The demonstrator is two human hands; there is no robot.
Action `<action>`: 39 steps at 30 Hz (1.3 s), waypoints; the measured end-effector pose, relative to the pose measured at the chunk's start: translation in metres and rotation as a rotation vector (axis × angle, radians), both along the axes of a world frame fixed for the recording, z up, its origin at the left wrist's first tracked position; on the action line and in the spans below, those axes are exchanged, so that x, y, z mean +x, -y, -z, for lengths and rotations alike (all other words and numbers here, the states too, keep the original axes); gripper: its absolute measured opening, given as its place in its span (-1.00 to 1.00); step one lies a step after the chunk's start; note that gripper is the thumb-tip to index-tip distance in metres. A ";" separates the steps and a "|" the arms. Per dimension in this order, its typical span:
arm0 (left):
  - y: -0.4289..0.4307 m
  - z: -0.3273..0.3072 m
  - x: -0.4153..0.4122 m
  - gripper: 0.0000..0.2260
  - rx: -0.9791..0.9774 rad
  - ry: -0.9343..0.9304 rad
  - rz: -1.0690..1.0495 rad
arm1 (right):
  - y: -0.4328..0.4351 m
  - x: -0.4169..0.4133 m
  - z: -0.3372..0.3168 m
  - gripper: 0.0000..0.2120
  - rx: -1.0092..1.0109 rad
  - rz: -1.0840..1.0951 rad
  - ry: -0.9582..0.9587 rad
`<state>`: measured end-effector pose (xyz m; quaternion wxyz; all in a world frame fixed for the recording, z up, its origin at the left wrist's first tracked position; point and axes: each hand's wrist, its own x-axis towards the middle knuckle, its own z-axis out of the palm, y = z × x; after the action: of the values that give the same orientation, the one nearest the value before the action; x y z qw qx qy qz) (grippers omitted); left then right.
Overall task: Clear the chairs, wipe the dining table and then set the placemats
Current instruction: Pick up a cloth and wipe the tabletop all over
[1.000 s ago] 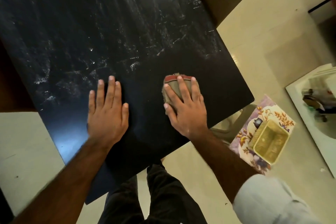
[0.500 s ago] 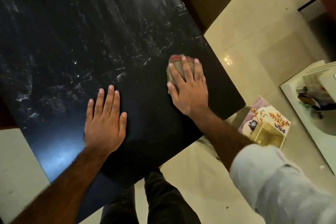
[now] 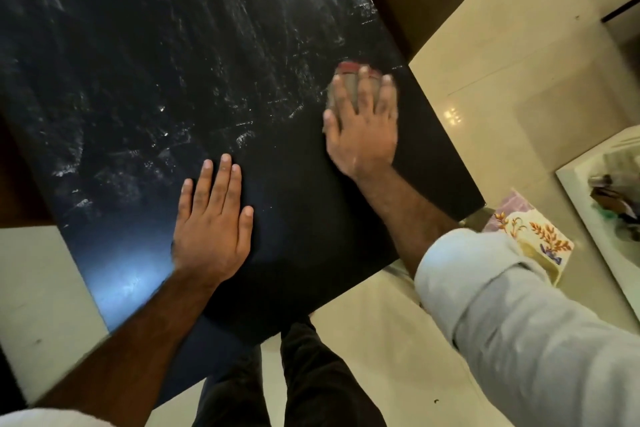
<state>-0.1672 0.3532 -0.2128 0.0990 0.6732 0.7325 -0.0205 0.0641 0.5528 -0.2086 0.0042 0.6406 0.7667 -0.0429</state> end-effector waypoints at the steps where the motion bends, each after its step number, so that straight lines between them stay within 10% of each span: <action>1: 0.000 -0.001 0.000 -0.35 -0.001 0.006 0.003 | 0.022 -0.007 -0.002 -0.32 -0.019 -0.065 -0.001; 7: 0.000 -0.003 -0.002 -0.35 -0.007 0.017 0.006 | 0.119 0.048 -0.012 -0.31 -0.174 -0.106 -0.022; 14: 0.001 0.002 -0.004 -0.36 0.002 0.008 0.007 | -0.001 0.064 -0.007 -0.31 -0.114 0.180 -0.018; 24: 0.008 0.000 -0.014 -0.36 -0.013 0.043 0.007 | 0.143 -0.035 -0.008 -0.34 -0.151 -0.297 0.003; 31: 0.067 -0.004 -0.082 -0.28 -0.035 -0.029 -0.047 | 0.178 0.052 -0.020 -0.31 -0.234 0.052 0.020; 39: 0.073 -0.003 -0.103 -0.32 -0.008 0.013 -0.076 | 0.141 -0.081 -0.003 -0.34 -0.086 -0.004 0.030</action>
<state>-0.2701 0.2801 -0.2103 0.1071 0.6446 0.7569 -0.0150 -0.0173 0.4118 -0.2055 0.0435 0.6387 0.7653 -0.0661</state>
